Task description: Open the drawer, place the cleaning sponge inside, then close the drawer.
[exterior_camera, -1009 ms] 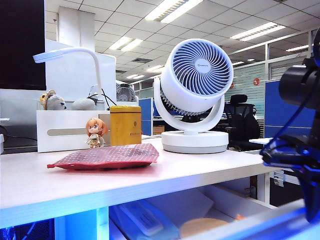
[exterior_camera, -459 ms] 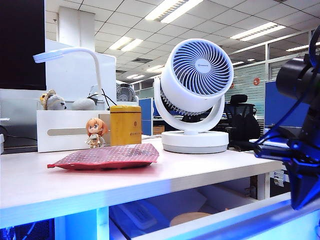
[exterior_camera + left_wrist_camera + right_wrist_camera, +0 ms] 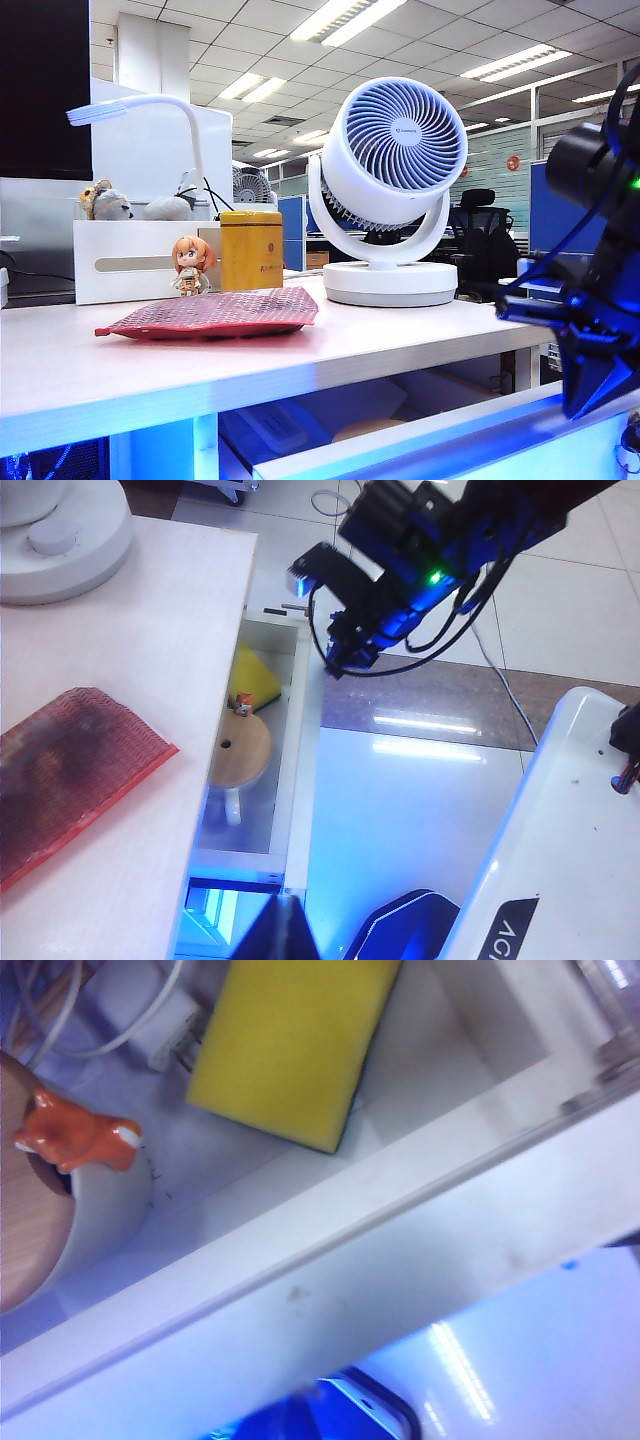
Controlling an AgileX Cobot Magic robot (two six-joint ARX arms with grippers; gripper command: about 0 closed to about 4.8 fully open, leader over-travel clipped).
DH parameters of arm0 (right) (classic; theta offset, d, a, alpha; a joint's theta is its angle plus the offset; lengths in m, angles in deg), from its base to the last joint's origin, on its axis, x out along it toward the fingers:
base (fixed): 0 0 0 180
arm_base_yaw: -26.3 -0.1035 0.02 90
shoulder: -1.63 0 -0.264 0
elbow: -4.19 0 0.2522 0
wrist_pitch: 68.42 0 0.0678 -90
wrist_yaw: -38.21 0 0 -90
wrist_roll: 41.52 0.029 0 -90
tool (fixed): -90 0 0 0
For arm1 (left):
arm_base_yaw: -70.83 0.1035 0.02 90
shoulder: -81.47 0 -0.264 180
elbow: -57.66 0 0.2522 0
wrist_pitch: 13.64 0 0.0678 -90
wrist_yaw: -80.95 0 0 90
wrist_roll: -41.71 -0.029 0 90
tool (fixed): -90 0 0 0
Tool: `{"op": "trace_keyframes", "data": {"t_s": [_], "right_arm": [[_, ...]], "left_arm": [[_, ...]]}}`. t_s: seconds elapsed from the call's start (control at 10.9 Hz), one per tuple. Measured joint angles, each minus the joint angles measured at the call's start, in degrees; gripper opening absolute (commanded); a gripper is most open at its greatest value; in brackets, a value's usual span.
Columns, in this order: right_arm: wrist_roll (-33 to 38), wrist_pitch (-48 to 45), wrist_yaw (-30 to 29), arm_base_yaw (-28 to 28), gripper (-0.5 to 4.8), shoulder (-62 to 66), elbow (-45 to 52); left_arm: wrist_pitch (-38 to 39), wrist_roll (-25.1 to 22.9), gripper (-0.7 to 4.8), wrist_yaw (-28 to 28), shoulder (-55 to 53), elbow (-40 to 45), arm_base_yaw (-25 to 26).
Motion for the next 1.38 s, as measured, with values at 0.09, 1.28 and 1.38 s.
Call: {"op": "trace_keyframes", "data": {"t_s": [0.09, 1.28, 1.38], "right_arm": [[0.4, -1.4, -0.4, 0.0, -0.06, 1.3, 0.0], [4.8, -14.0, -3.7, 0.0, -0.06, 2.4, -1.9], [5.0, -13.7, -3.8, 0.0, -0.06, 3.1, -2.7]], "left_arm": [[0.0, 0.0, -0.05, 0.0, 0.0, 0.0, 0.0], [0.0, 0.0, -0.05, -0.2, 0.0, 0.0, 0.0], [0.0, 0.0, -0.05, -0.2, 0.0, 0.0, 0.0]]}}
